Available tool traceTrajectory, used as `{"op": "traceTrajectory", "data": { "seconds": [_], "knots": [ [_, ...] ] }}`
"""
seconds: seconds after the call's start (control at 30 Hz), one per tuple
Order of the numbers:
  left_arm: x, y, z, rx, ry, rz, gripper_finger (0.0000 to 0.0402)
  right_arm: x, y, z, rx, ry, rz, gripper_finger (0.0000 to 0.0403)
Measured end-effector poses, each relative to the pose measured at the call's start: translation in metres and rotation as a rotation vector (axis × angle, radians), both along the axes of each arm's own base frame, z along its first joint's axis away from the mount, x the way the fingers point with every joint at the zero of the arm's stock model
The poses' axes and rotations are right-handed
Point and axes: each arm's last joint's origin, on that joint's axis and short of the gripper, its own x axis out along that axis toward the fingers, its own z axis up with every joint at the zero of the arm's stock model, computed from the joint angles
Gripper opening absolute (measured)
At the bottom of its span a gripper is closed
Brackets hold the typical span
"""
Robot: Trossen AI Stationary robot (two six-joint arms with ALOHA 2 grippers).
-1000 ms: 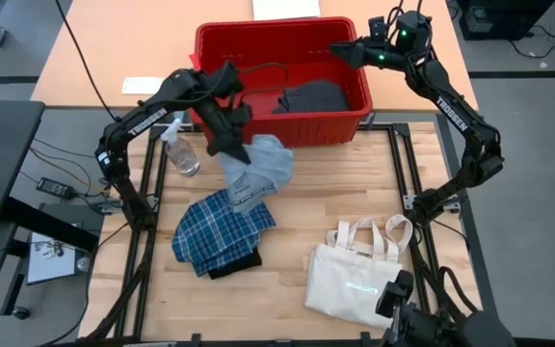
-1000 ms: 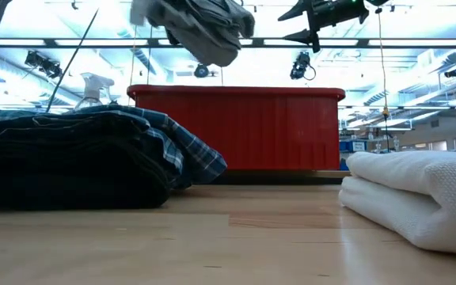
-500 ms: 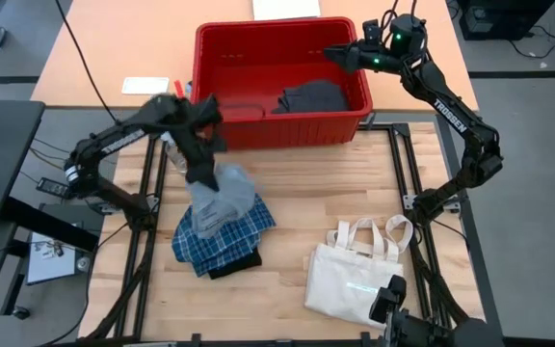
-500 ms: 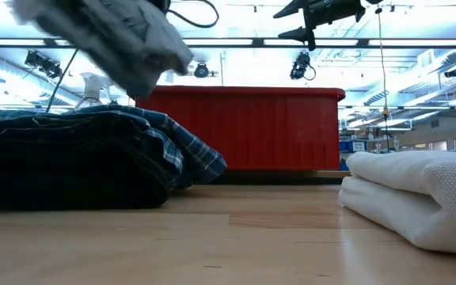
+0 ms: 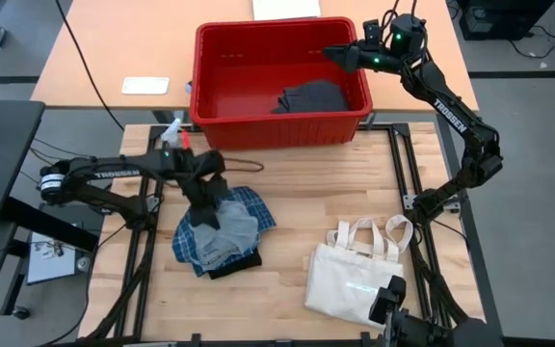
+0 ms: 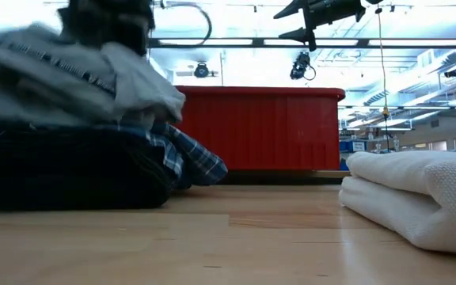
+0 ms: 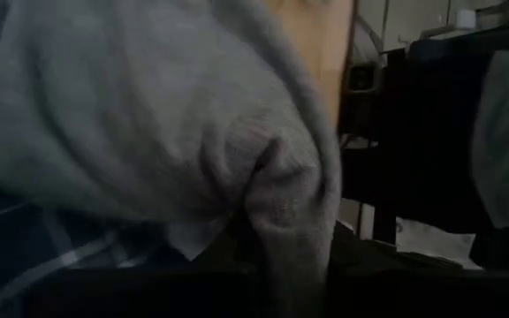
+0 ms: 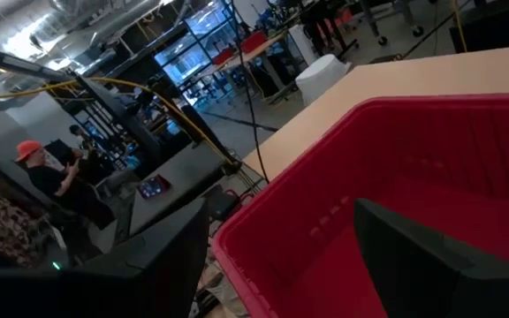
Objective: Fold laundry
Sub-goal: Remove the gray shirt from the red bin
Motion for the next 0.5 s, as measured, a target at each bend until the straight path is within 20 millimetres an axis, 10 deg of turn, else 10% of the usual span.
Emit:
{"op": "traceTrajectory", "data": {
  "seconds": [0.23,0.5],
  "knots": [
    [-0.019,0.000,-0.054,-0.003,0.203,0.089,0.0095,0.002,0.002,0.000,0.023,-0.008,0.006,0.0286],
    [-0.016,0.007,-0.043,0.000,0.194,0.138,0.0205,0.005,0.004,0.000,0.016,-0.005,0.003,0.0286]
  ]
}}
